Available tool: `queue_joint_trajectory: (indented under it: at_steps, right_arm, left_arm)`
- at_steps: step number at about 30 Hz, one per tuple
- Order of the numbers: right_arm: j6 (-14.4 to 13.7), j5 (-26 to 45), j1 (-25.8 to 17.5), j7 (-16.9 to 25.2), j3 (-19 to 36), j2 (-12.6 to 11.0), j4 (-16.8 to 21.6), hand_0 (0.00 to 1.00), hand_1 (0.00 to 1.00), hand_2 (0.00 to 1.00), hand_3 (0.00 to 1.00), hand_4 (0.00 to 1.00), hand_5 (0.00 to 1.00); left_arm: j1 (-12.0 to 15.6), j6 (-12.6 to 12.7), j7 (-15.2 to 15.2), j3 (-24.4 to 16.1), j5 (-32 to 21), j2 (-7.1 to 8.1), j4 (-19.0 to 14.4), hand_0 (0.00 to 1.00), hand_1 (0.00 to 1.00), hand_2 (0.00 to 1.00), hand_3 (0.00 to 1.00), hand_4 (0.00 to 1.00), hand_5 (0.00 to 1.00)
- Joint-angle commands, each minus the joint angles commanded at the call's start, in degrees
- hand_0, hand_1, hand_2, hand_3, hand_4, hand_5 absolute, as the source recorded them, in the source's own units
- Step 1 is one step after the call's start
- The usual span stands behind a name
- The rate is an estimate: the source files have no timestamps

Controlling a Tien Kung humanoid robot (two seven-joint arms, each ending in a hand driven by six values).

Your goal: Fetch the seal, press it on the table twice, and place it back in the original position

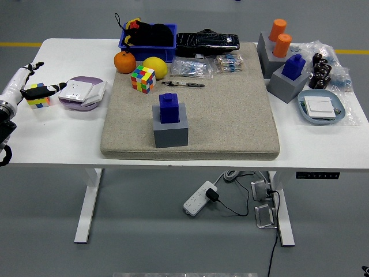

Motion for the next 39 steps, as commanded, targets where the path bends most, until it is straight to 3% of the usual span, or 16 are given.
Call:
queue_joint_trajectory:
  at_steps: [39]
  right_arm:
    - [0.03, -0.12, -0.11, -0.14, 1.13, 0.43, 0.06, 0.798, 0.697, 0.654, 0.657, 0.711, 0.487]
  left_arm:
    - [0.29, 0.05, 0.46, 1.99, -2.07, -0.92, 1.02, 0.936, 0.986, 0.981, 0.943, 0.897, 0.474]
